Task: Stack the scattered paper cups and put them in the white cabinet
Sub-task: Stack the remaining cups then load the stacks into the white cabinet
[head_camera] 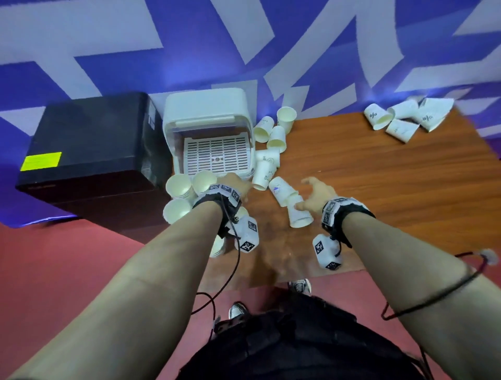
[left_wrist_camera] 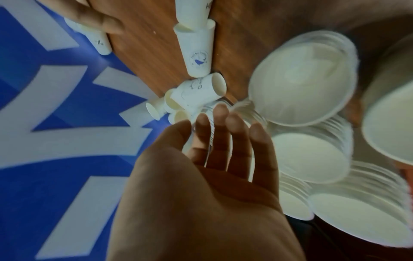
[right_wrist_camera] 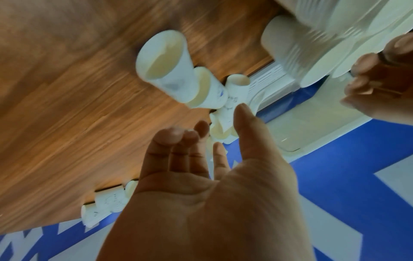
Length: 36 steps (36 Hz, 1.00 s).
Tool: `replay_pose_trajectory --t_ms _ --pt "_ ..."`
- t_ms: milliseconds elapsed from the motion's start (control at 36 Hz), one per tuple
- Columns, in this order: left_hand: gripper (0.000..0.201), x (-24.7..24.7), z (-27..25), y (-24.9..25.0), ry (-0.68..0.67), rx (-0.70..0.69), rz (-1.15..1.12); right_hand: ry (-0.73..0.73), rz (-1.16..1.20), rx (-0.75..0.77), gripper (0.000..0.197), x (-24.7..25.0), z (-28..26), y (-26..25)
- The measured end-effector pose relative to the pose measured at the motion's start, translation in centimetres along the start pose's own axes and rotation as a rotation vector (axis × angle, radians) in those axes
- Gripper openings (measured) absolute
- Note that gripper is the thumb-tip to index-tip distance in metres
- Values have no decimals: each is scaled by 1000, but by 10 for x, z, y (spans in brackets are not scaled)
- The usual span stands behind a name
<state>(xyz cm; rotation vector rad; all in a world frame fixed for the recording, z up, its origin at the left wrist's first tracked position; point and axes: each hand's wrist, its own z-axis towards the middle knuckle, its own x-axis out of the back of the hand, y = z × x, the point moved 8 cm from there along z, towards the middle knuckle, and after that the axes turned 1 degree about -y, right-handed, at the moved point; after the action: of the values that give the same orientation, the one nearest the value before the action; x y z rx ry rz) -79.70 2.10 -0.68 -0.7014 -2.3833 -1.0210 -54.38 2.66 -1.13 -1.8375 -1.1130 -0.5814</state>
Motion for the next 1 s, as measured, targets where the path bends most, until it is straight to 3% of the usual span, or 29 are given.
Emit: replay_pose_trajectory --t_ms 83,278,417,472,556,694,861,1000 --pt "40 -16 4 34 -5 -33 55 7 18 -21 76 19 15 25" --pt "25 -59 44 113 63 -10 19 7 78 45 71 74 73 79" --pt "57 -109 42 173 101 32 153 -45 86 53 71 117 112 130" --pt "42 -131 38 203 102 15 285 -47 106 37 70 136 126 152" --pt "36 -161 48 232 50 8 423 -47 119 -15 70 157 144 185" --pt "30 -200 77 253 -109 60 408 -58 147 -127 63 177 168 235" --pt "30 -222 114 290 -182 24 490 7 60 -215 63 210 192 278" --pt "46 -226 153 340 -112 -73 611 171 -61 -129 56 274 236 280"
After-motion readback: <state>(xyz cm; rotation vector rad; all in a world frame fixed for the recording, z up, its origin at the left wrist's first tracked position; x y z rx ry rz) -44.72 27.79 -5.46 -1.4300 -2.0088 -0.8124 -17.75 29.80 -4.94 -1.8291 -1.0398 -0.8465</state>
